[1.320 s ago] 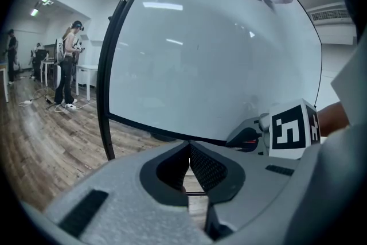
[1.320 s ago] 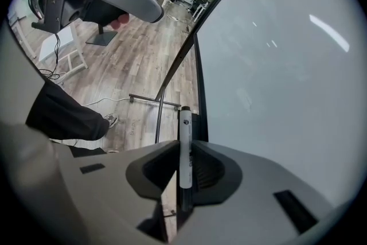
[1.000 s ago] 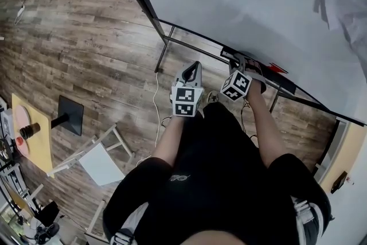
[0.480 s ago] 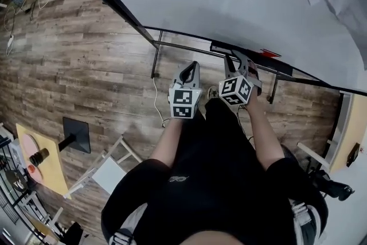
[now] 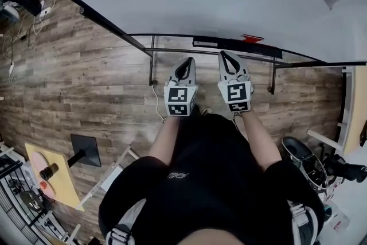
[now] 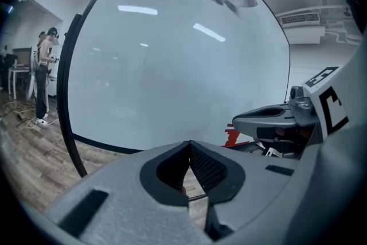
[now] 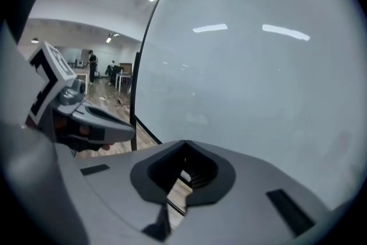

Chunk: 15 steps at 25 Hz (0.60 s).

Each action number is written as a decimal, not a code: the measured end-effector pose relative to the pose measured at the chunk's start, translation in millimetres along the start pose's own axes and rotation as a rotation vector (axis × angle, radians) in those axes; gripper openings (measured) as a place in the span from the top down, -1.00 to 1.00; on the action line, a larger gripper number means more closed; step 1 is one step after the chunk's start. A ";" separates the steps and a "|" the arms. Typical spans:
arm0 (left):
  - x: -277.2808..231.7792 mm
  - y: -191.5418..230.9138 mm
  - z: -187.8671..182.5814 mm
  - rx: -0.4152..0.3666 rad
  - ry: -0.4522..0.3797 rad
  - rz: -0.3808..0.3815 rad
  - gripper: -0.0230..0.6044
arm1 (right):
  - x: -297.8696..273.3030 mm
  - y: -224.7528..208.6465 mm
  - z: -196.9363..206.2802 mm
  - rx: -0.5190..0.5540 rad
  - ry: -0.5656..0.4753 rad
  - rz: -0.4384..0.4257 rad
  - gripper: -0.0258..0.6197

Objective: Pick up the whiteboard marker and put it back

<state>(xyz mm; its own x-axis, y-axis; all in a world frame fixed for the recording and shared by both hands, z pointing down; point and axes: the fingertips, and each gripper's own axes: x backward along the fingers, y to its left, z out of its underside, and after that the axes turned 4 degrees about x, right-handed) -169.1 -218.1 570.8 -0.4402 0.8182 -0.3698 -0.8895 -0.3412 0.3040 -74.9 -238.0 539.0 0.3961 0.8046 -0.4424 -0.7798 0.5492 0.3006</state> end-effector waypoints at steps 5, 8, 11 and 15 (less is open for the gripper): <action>10.9 -36.1 -5.7 0.001 -0.034 0.012 0.91 | 40.4 -6.3 -4.5 -0.078 -0.077 0.023 0.91; 27.3 -61.5 -2.5 -0.013 -0.050 0.008 0.91 | 70.6 -5.6 -0.8 -0.124 -0.121 0.031 0.91; 46.8 -85.8 1.7 -0.021 -0.075 -0.008 0.91 | 102.7 -5.8 6.2 -0.166 -0.157 0.033 0.92; 70.9 -120.4 8.7 -0.062 -0.091 -0.017 0.91 | 144.6 -13.3 14.4 -0.232 -0.214 0.040 0.91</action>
<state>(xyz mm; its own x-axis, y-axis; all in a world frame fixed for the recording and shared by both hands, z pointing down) -92.2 -115.0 515.7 -0.4150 0.8615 -0.2927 -0.9037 -0.3531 0.2422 -0.3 -125.7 483.2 0.4367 0.8674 -0.2385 -0.8768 0.4697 0.1030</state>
